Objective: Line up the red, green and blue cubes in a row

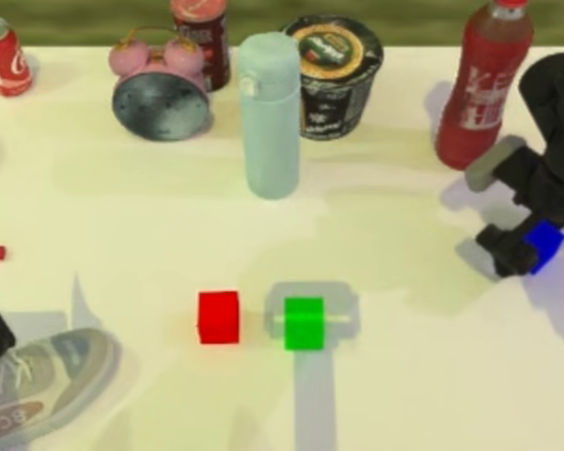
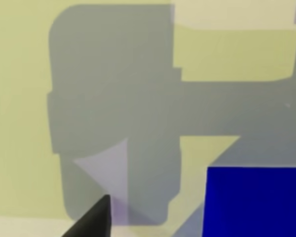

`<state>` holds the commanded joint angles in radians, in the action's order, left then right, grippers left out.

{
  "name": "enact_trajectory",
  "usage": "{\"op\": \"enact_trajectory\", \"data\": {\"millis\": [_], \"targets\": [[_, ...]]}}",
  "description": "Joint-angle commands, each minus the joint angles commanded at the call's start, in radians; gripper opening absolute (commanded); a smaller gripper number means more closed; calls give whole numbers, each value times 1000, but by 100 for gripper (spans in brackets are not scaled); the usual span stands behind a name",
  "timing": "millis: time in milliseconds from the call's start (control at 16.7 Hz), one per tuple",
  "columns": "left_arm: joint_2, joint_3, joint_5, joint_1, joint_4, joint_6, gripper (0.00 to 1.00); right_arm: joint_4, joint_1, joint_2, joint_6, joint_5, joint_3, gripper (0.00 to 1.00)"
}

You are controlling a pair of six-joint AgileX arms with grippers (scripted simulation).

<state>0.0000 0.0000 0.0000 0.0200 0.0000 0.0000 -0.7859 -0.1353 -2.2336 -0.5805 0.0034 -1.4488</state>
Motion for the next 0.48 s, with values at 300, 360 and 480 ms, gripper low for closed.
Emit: {"op": "enact_trajectory", "data": {"millis": [300, 360, 480], "targets": [[0, 0, 0, 0, 0, 0, 100, 0, 0, 0, 0, 0, 0, 40], [0, 0, 0, 0, 0, 0, 100, 0, 0, 0, 0, 0, 0, 32], [0, 0, 0, 0, 0, 0, 100, 0, 0, 0, 0, 0, 0, 17]]}}
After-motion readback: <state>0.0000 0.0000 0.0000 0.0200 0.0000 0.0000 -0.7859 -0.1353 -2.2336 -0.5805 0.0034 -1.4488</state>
